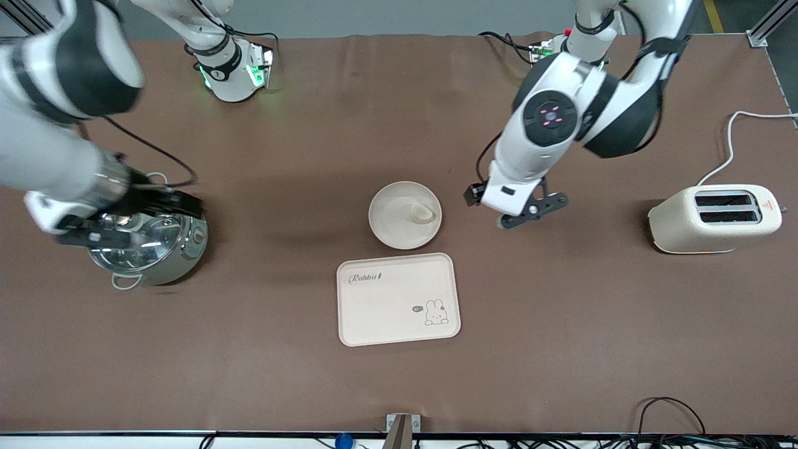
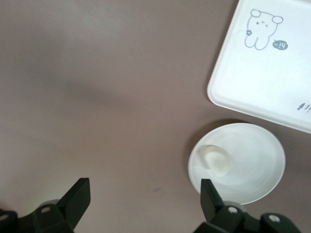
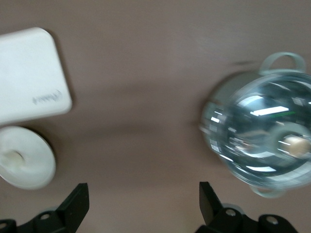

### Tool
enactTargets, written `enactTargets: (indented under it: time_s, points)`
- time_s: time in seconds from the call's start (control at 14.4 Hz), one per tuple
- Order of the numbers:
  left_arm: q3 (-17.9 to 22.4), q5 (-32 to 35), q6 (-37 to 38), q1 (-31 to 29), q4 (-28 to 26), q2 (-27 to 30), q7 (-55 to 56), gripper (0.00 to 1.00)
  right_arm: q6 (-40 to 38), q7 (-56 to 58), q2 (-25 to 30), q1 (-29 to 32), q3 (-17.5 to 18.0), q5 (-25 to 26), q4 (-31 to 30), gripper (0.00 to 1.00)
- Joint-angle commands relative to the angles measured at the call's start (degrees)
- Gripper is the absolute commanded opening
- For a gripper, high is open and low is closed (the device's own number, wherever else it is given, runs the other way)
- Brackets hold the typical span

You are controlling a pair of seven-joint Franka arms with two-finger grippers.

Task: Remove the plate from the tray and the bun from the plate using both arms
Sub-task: 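Lower the left gripper onto the bun and close on it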

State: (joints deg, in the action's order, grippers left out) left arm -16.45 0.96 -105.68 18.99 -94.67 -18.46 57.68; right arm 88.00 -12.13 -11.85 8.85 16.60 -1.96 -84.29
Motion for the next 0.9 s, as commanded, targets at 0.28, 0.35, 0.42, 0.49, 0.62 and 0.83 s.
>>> enactTargets:
  time_s: [0.28,0.35,0.42,0.49,0.62,0.83]
  points:
    - [0.1,6.3,-11.5,8.4,0.5,-10.3,22.7,1.00,-17.9,10.1,16.4,-7.2,-17.1,3.8,1.6,1.00]
    - [0.1,6.9,-13.4,9.8,0.5,-11.8,27.4,1.00,-19.4,10.4,18.6,-9.0,-19.2,3.9,1.6,1.00]
    - [0.1,8.3,-15.6,11.2,0.5,-13.0,31.4,1.00,-20.9,10.8,20.4,-11.4,-21.4,3.9,1.7,1.00]
    - [0.1,10.7,-17.5,12.0,0.5,-14.6,35.1,1.00,-21.4,10.9,20.7,-12.3,-21.6,4.0,1.6,1.00]
    - [0.0,14.1,-20.0,13.2,0.5,-17.5,39.8,1.00,-21.4,10.9,20.5,-12.3,-21.6,3.9,1.5,1.00]
    - [0.1,15.7,-20.5,14.4,0.5,-20.3,42.6,0.90,-21.3,11.4,20.4,-12.5,-21.4,4.0,1.3,1.00]
